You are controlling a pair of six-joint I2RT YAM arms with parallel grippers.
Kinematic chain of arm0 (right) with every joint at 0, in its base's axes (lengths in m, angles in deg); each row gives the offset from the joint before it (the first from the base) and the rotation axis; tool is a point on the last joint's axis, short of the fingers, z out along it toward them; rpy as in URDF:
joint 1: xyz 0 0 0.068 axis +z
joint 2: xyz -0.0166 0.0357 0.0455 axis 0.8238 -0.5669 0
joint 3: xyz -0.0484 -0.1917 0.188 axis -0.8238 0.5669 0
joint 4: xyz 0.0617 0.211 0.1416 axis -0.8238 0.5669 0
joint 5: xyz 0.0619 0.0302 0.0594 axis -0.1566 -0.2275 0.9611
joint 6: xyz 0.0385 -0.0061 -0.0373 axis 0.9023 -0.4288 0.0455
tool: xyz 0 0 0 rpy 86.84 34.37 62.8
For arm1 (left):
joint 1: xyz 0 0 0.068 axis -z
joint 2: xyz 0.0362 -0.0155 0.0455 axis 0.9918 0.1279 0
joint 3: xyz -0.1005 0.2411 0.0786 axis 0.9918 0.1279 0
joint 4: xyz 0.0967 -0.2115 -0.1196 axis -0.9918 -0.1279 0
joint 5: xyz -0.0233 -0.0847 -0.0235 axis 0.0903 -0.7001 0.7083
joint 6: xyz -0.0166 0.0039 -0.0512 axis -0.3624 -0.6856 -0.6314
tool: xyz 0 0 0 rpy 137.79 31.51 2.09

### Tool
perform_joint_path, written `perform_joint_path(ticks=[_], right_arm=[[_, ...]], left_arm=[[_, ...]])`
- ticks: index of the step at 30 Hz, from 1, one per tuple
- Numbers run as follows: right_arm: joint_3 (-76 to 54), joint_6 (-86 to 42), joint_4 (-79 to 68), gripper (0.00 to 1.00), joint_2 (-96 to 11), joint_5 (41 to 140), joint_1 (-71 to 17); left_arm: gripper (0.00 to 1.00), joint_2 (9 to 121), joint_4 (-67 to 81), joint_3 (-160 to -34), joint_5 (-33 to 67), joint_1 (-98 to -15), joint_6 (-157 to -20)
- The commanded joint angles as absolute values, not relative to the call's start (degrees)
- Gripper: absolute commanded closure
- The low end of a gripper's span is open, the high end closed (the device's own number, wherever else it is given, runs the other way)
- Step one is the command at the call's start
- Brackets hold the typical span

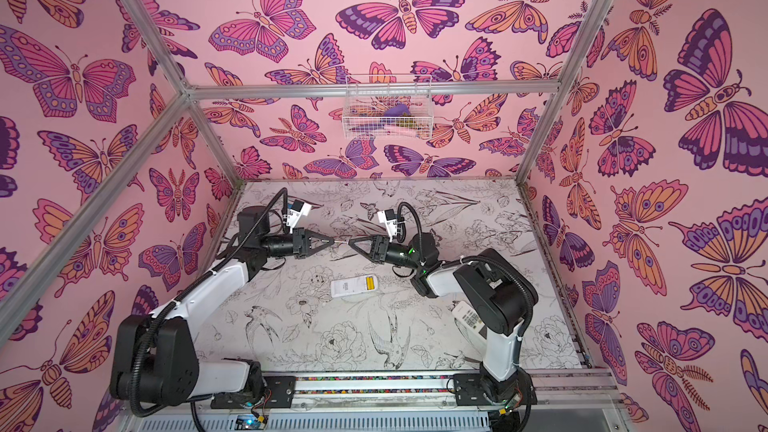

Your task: Unload the batteries from the remote control

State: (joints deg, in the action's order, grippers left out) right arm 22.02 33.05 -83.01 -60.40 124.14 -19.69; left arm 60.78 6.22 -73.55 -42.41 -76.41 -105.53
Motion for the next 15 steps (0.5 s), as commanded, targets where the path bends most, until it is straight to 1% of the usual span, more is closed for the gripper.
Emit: perform_joint_path(ticks=[1,7,11,15], right_arm=[[21.5,33.5,-86.2,0.41,-60.3,124.5,-19.5],[18.6,32.8,-86.2,0.44,-60.6,126.7,-17.4],[17.2,34.3,-86.2,0.56,-62.2,126.4,-17.4],[16.6,34.6,-86.2,0.71,-63.4,126.9,-17.1]], left_arm=[[1.0,61.3,9.5,-71.8,-42.6,-76.5,-107.2],[1.0,61.7,9.5,-70.9,-40.8,-75.9,-106.3],[1.0,61.6,8.4,-71.3,-41.1,-75.9,-105.4],[1.0,61.4,8.1,-71.0,-39.9,-75.8,-104.8]])
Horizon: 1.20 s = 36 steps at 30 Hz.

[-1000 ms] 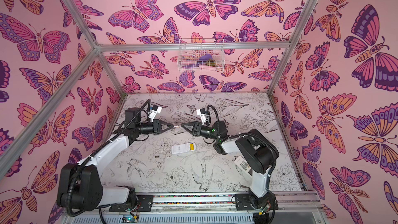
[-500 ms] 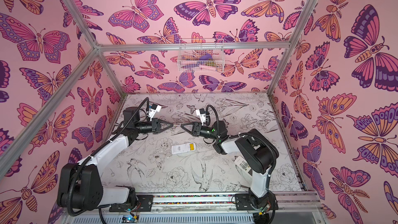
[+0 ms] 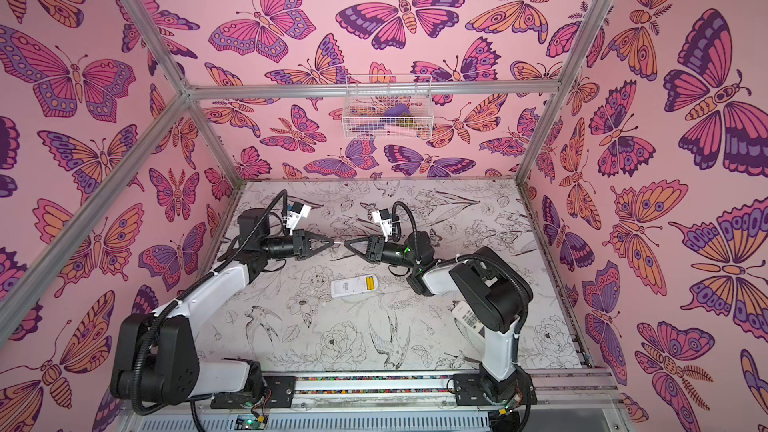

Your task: Unload the batteries from the remote control

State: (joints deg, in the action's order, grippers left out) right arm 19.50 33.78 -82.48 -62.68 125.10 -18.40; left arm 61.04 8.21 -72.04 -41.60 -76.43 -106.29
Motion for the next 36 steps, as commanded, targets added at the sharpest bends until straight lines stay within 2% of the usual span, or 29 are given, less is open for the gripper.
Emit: perform_joint_path(ticks=[1,3,6,9,12,15,18,20,22,26,28,29,30,36], right_arm=[[16.3,35.1,-86.2,0.76,-63.6,127.4,-17.3],[16.4,34.8,-86.2,0.86,-63.3,128.1,-17.4],[18.0,33.8,-86.1,0.95,-62.7,127.9,-18.5],[20.1,34.8,-86.1,0.98,-61.3,127.5,-21.1],[22.8,32.7,-84.8,0.99,-58.6,128.2,-23.7],[24.3,30.0,-79.6,1.0,-55.8,128.5,-26.6],[25.2,27.4,-75.4,1.0,-53.0,129.6,-28.7],[25.1,21.9,-66.9,1.0,-50.1,130.1,-29.4],[24.0,12.0,-52.4,1.0,-45.4,129.1,-29.5],[20.9,-5.1,-29.4,1.0,-37.5,125.8,-29.5],[20.1,-11.6,-22.4,1.0,-35.1,124.1,-29.6],[19.7,-14.6,-19.3,1.0,-34.0,122.4,-29.5],[19.4,-17.1,-16.5,1.0,-33.1,121.1,-29.5],[19.6,-29.2,-9.5,1.0,-29.0,115.9,-29.3]], left_arm=[[1.0,61.3,7.5,-71.3,-40.2,-75.9,-104.8],[0.98,61.2,5.3,-72.2,-40.6,-75.9,-103.1],[0.85,61.5,2.7,-72.6,-39.0,-76.0,-99.8],[0.71,61.4,-7.8,-76.7,-36.9,-76.4,-93.3],[0.62,62.0,-18.2,-81.3,-33.8,-76.3,-82.8],[0.53,62.3,-21.5,-83.2,-30.8,-76.3,-78.9],[0.43,62.5,-24.9,-84.6,-32.0,-76.2,-71.6],[0.38,62.9,-26.6,-84.8,-31.6,-76.0,-66.3],[0.31,63.0,-27.2,-84.8,-29.0,-75.3,-61.0],[0.23,63.6,-29.3,-85.2,-23.3,-74.4,-52.4],[0.13,64.4,-29.6,-84.6,-21.3,-73.9,-48.2],[0.03,64.5,-29.6,-84.2,-19.8,-73.5,-45.6],[0.0,64.5,-29.6,-83.9,-18.5,-73.0,-43.2],[0.0,65.8,-29.7,-81.7,-16.2,-71.7,-30.3]])
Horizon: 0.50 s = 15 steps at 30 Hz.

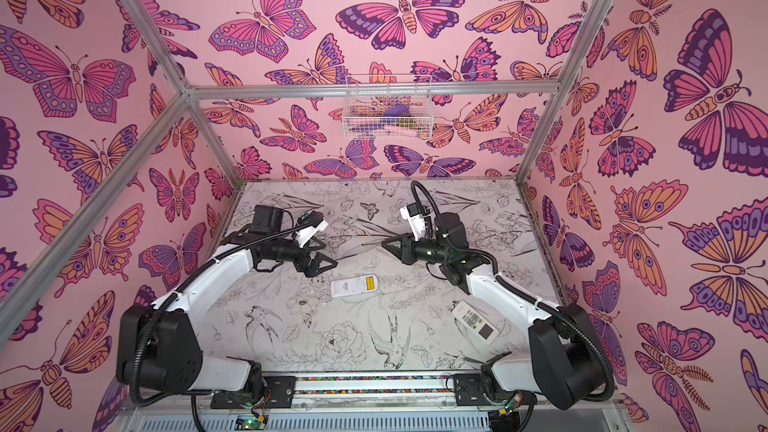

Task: Unload the batteries from the remote control
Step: 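Lower the screwdriver tip toward the batteries while the left gripper grasps the remote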

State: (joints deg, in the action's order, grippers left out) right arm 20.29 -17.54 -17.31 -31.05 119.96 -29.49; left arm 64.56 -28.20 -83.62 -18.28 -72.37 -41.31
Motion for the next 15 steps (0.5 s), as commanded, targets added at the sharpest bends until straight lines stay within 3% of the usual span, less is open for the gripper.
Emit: perform_joint_path(ticks=[1,15], right_arm=[[20.0,-30.9,-9.3,1.0,-28.3,115.3,-29.1],[20.8,-63.2,-1.8,1.0,-26.7,113.3,-24.4]], left_arm=[[0.0,65.7,-29.7,-81.1,-15.4,-71.3,-28.0],[0.0,70.2,-27.8,-75.9,-10.3,-68.0,-7.8]])
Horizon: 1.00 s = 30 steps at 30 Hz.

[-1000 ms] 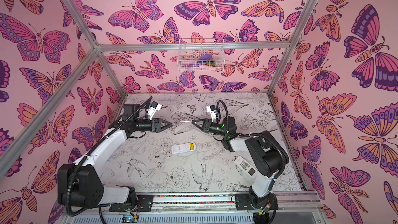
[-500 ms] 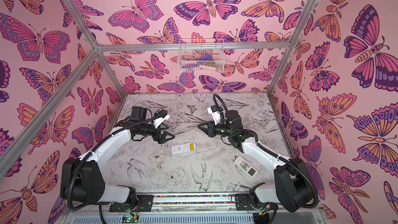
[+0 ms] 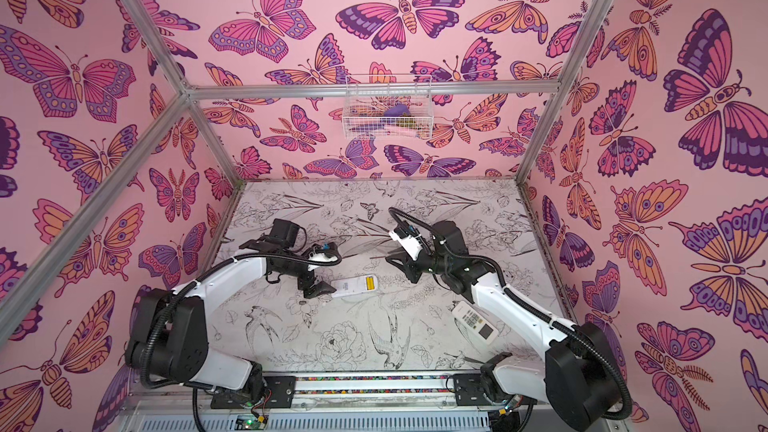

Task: Unload the batteries from the remote control
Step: 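Lower the screwdriver tip toward the batteries while the left gripper grasps the remote, then insert the screwdriver tip beside the yellow batteries with the right gripper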

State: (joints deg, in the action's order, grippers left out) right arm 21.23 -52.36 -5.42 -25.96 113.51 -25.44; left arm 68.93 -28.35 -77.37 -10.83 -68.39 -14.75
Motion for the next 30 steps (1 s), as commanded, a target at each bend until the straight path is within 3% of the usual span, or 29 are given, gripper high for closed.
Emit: perform_joint_path(ticks=[1,10,22,30], right_arm=[[20.6,-65.0,-1.1,1.0,-26.9,113.2,-24.0],[14.7,-85.5,11.9,1.0,-33.1,108.7,-18.9],[13.6,-97.4,6.9,1.0,-38.7,101.7,-15.1],[11.6,-101.8,5.3,1.0,-42.6,99.7,-14.5]], left_arm=[[0.0,70.6,-27.7,-75.7,-9.5,-67.7,-7.0],[0.0,75.6,-26.5,-76.7,-7.3,-66.7,-6.5],[0.0,81.4,-23.6,-77.4,-4.8,-65.4,-2.5],[0.13,85.9,-23.2,-78.6,-6.1,-65.2,-0.7]])
